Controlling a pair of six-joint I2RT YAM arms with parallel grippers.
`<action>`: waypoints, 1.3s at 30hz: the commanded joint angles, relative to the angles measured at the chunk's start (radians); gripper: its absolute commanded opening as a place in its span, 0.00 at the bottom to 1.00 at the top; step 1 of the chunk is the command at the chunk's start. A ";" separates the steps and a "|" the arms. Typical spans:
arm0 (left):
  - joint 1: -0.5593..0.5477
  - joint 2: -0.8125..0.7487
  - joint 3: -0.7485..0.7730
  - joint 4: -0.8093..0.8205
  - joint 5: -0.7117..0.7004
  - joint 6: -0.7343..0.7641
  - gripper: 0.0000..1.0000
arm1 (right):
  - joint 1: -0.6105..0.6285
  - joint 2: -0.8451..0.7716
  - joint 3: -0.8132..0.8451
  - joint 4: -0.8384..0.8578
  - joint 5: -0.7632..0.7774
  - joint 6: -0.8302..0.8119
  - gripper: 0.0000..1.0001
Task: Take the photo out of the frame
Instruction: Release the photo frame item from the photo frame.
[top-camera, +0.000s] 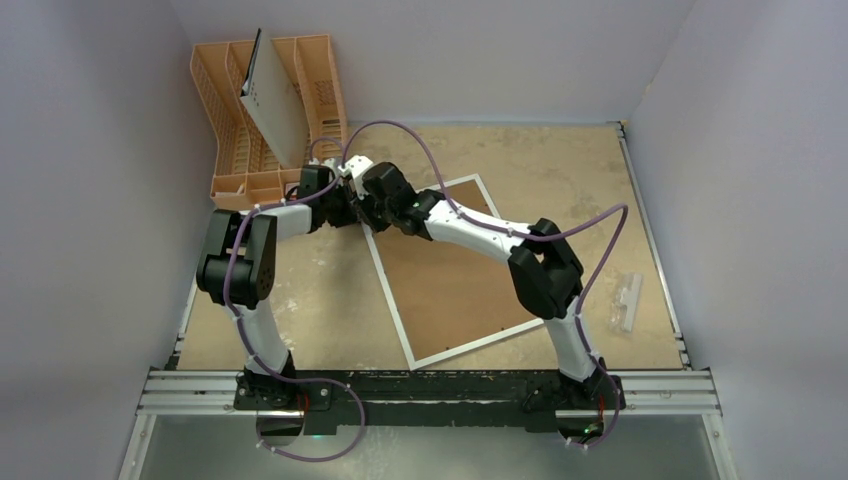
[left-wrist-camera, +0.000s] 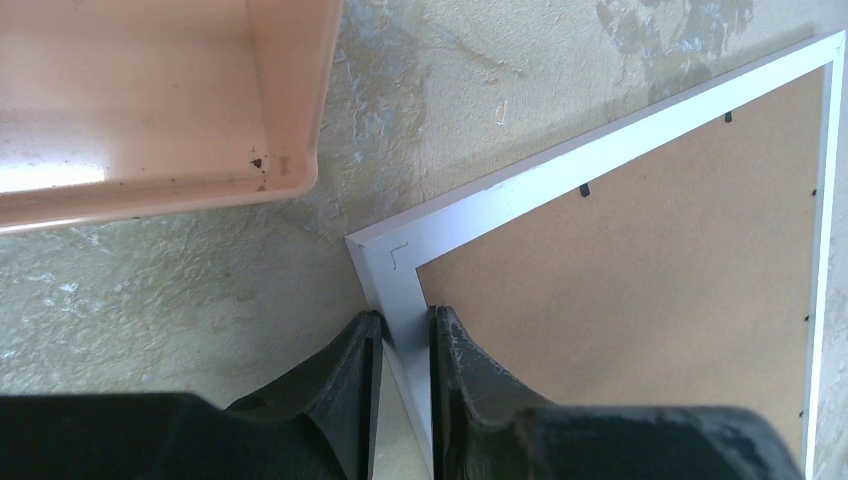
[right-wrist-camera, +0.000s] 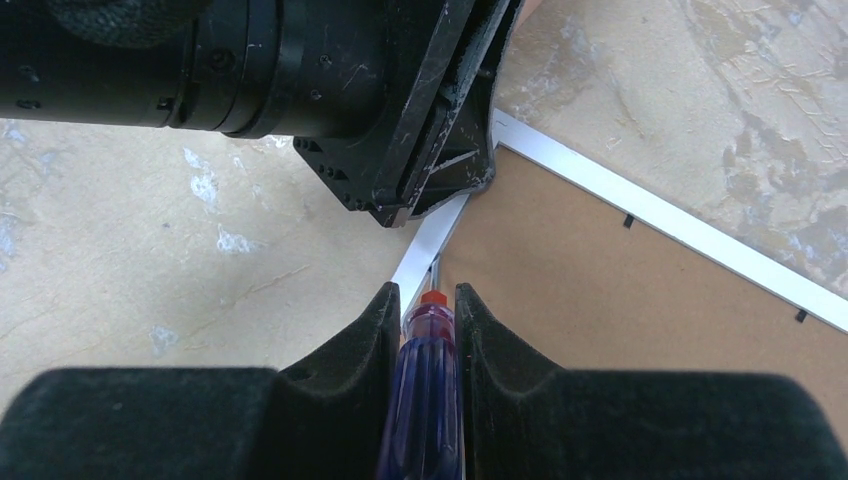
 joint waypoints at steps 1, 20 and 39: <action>-0.011 0.071 -0.036 -0.016 -0.016 0.012 0.15 | 0.057 -0.015 0.054 -0.049 -0.074 0.057 0.00; -0.011 0.066 -0.037 -0.029 -0.012 0.052 0.15 | -0.176 -0.155 -0.222 0.194 -0.375 0.213 0.00; -0.011 0.063 -0.035 -0.033 0.005 0.067 0.15 | -0.287 -0.175 -0.308 0.343 -0.439 0.291 0.00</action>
